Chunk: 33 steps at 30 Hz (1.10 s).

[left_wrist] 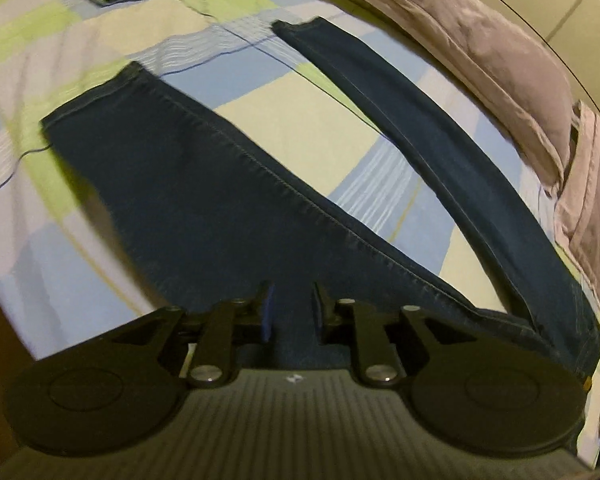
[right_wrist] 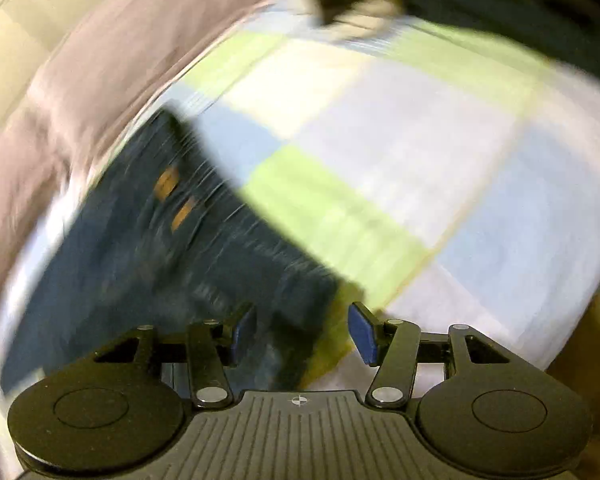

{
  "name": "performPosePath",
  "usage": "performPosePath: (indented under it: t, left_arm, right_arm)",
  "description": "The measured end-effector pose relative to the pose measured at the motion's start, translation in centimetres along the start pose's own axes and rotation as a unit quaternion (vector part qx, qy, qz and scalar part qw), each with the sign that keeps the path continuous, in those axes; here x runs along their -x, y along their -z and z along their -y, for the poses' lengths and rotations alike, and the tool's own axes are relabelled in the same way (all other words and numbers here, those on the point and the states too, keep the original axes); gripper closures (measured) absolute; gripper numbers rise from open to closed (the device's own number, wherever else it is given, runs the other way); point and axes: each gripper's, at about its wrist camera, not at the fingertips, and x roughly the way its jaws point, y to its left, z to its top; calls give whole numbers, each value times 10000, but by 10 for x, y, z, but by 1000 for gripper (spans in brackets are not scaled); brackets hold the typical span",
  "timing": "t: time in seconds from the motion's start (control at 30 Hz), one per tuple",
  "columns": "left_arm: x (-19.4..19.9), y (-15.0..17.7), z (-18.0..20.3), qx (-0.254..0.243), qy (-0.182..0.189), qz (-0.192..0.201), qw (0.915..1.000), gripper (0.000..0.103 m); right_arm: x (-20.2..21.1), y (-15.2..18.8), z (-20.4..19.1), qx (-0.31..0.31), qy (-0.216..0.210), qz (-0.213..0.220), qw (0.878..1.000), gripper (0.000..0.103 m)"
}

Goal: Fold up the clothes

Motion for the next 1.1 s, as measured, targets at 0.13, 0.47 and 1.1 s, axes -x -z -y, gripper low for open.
performPosePath:
  t: [0.13,0.47,1.1]
  left_arm:
    - [13,-4,-18,172,8,167,9997,87]
    - [14,-23,-106,1142,-747,482,9895,66]
    - [2,-85,-145,-93,-362,1374,9898,101]
  right_arm:
    - [-7,-5,2,-363,-535,106,9979,95]
    - [-13,0,27,-680,-331,53,9971,92]
    - [0,20,11,-321,-58,203,9993,92]
